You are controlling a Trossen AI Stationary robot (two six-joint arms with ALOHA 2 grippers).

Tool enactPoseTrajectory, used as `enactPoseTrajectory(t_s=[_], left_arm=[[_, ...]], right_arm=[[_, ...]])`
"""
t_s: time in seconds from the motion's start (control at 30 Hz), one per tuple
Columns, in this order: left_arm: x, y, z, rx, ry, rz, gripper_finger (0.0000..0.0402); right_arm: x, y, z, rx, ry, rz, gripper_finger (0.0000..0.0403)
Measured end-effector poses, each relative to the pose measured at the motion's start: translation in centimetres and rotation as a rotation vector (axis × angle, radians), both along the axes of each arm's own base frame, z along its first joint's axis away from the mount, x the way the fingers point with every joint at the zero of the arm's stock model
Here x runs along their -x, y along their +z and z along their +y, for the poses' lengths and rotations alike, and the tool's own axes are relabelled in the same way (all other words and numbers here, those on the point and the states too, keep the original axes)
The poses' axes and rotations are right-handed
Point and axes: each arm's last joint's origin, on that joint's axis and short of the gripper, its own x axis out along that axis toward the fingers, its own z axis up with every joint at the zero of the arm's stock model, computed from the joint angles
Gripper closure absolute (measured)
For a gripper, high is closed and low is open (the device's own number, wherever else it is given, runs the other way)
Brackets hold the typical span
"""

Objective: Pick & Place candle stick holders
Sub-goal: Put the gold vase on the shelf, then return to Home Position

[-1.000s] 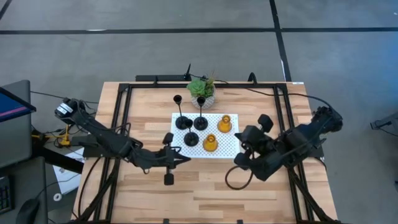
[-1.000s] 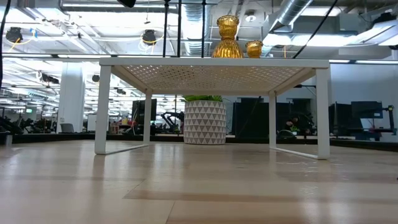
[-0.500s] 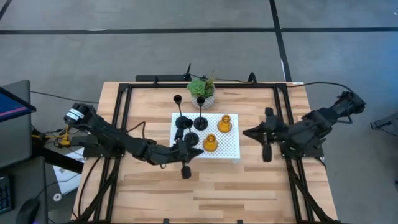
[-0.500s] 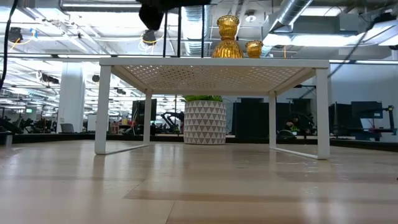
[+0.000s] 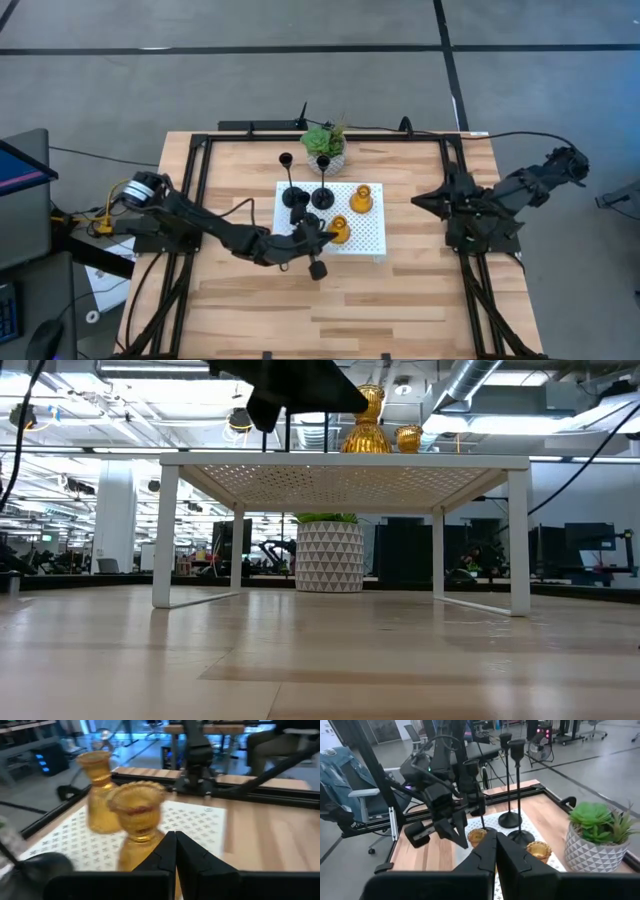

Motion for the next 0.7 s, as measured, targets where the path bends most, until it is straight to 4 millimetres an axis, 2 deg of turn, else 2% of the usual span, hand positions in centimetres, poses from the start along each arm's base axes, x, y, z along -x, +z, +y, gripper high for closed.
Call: enactPoseTrajectory(t_s=[0.17, 0.4, 0.57, 0.7], left_arm=[[-0.1, 0.3, 0.2, -0.023, 0.100, -0.004, 0.0399], [0.2, 0.9, 0.4, -0.018, 0.110, -0.024, 0.0399], [0.7, 0.9, -1.3, 0.005, 0.054, -0.037, 0.0399], [2.2, 1.8, -2.8, -0.028, 0.064, -0.045, 0.0399]], right_arm=[[0.2, 0.1, -0.1, 0.017, 0.004, -0.003, 0.0403], [0.2, -0.3, -0.1, 0.035, 0.006, 0.027, 0.0403], [0.2, -0.3, -0.1, 0.033, 0.020, 0.031, 0.0403], [0.2, -0.2, 0.0, 0.025, 0.035, 0.026, 0.0403]])
